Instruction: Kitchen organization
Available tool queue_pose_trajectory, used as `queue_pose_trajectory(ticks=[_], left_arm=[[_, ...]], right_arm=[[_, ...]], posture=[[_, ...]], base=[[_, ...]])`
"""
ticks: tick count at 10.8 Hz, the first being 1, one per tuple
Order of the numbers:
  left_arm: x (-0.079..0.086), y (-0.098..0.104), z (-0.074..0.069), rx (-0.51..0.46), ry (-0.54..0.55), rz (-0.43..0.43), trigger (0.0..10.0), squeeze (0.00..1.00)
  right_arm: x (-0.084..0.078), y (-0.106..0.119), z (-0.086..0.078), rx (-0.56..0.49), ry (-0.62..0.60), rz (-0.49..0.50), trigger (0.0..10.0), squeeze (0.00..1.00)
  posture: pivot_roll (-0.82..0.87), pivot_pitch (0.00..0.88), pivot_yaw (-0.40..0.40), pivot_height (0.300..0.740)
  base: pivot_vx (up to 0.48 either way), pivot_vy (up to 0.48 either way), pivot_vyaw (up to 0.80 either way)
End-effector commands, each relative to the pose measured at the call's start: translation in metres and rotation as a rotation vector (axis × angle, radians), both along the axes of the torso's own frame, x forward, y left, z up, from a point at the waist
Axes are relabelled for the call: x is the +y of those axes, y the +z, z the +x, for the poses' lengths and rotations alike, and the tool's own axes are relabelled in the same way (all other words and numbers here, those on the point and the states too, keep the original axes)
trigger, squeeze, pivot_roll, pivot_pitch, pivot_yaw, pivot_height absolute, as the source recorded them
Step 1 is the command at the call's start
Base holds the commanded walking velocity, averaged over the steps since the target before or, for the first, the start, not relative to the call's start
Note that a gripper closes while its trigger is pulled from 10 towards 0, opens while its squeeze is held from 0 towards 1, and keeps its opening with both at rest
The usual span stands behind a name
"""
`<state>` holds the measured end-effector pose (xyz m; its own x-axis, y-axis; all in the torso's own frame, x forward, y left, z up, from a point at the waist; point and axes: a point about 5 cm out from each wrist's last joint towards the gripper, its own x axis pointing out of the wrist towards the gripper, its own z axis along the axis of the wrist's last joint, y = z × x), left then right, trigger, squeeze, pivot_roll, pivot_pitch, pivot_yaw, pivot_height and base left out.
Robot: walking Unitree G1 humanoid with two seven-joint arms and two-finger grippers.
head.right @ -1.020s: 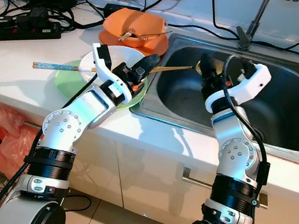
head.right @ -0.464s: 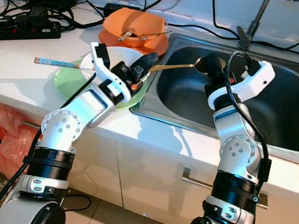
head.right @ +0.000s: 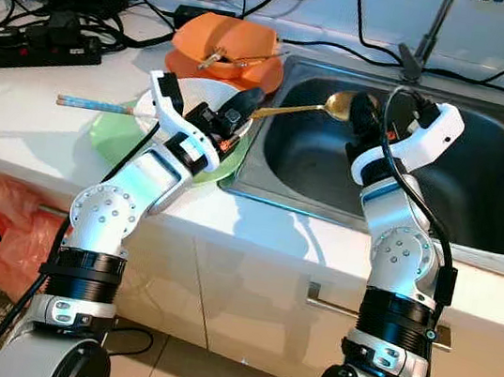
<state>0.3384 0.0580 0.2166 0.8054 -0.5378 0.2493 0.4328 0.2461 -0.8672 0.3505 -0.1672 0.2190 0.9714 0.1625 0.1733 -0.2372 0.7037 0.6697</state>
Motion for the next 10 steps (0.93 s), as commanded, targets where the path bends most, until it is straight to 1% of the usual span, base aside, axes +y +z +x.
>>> queue_pose_trajectory(ticks=[1,4,5,7,8,10], left_arm=[[-0.0267,-0.0031,-0.0102,0.023,-0.070,-0.042,10.0,0.00],[-0.0306,-0.0076,-0.0121,0.039,-0.090,-0.005,10.0,0.00],[-0.0318,-0.0094,-0.0130,0.049,-0.101,-0.002,10.0,1.00],[-0.0321,-0.0104,-0.0129,0.052,-0.101,0.004,10.0,1.00],[-0.0337,-0.0110,-0.0144,0.047,-0.117,0.023,10.0,1.00],[-0.0334,-0.0119,-0.0142,0.047,-0.111,0.045,10.0,1.00]], right_arm=[[0.0011,0.0043,0.0026,-0.002,-0.009,-0.016,0.0,0.00],[0.0006,0.0035,0.0030,0.001,-0.013,-0.013,0.0,0.00],[0.0005,0.0032,0.0031,0.002,-0.014,-0.011,0.0,0.00],[0.0005,0.0029,0.0034,0.002,-0.013,-0.009,0.0,0.00],[-0.0010,0.0040,0.0046,0.002,-0.048,-0.019,0.0,0.00],[0.0000,0.0063,0.0056,-0.001,-0.050,-0.016,0.0,0.00]], posture=[[0.08,0.049,0.036,0.740],[0.08,0.050,0.039,0.740],[0.08,0.049,0.039,0.740],[0.08,0.046,0.038,0.740],[0.08,0.045,0.037,0.740],[0.08,0.045,0.035,0.740]], base=[[0.000,0.000,0.00],[0.000,0.000,0.00],[0.000,0.000,0.00],[0.000,0.000,0.00],[0.000,0.000,0.00],[0.000,0.000,0.00]])
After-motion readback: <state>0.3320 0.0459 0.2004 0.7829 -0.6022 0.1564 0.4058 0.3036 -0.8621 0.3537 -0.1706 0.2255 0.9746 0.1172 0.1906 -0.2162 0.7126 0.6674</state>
